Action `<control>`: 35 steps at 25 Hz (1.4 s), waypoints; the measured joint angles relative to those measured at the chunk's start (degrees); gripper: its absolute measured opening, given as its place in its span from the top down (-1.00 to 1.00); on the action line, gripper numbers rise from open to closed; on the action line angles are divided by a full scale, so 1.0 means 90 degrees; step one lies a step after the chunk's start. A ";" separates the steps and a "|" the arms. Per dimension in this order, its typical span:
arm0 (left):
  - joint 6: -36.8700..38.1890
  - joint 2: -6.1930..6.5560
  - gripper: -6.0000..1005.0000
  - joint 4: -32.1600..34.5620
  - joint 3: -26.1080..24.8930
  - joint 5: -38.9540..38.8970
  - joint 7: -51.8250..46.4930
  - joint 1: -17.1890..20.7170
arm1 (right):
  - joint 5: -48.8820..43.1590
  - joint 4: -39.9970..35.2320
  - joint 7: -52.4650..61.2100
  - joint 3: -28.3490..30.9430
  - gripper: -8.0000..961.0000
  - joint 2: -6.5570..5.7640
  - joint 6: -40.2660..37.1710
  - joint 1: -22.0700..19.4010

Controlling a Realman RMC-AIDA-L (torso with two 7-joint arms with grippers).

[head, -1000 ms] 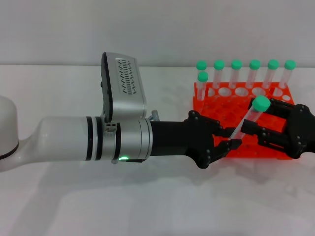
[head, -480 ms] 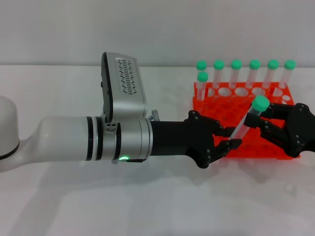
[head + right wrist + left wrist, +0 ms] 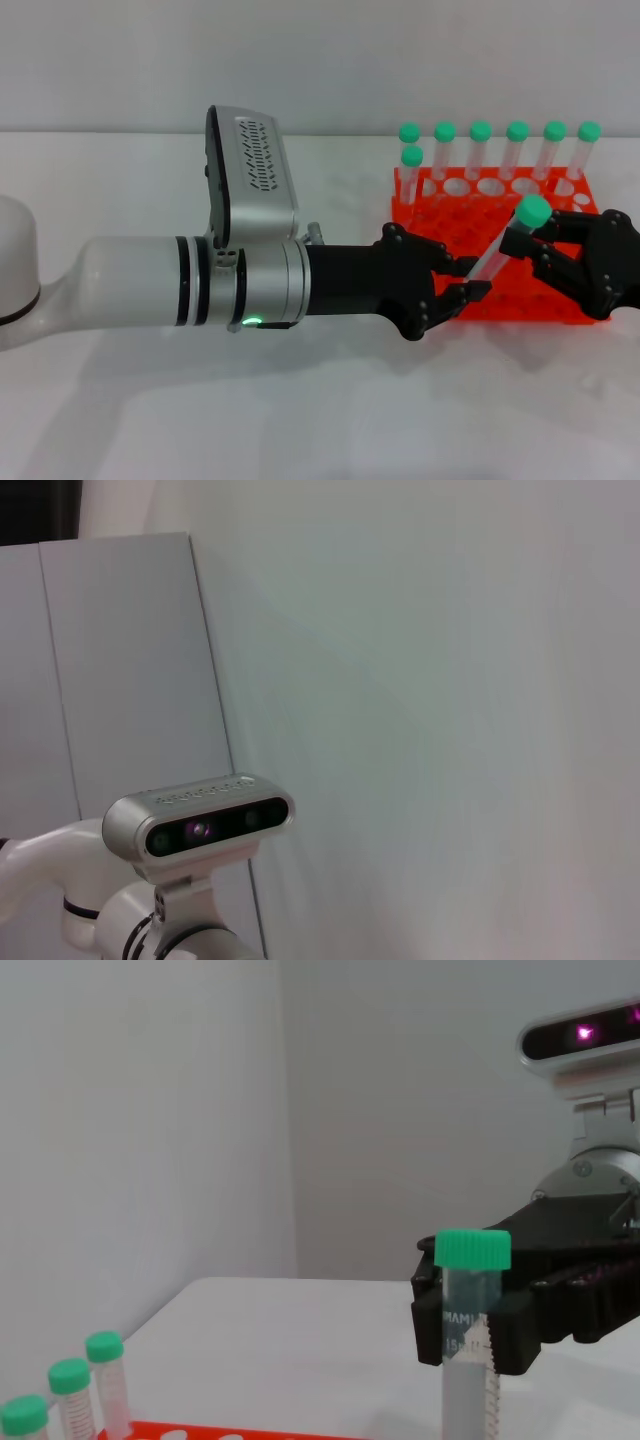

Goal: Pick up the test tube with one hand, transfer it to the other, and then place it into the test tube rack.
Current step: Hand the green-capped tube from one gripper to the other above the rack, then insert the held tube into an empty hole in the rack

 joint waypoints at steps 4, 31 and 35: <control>-0.0009 0.0007 0.48 0.0008 -0.0019 -0.0050 -0.0008 0.0028 | 0.0019 -0.0001 0.0000 0.0018 0.58 -0.0007 0.0000 -0.0021; -0.0092 0.0016 -0.62 0.0277 -0.0075 -0.0612 0.0014 0.0791 | 0.0064 -0.0082 0.0007 0.0150 0.54 -0.0097 0.0048 -0.0163; -0.0113 0.0030 -0.75 0.0508 -0.0343 -0.1258 0.0591 0.1519 | 0.0064 -0.0156 0.0031 0.0188 0.53 -0.0182 0.0230 -0.0195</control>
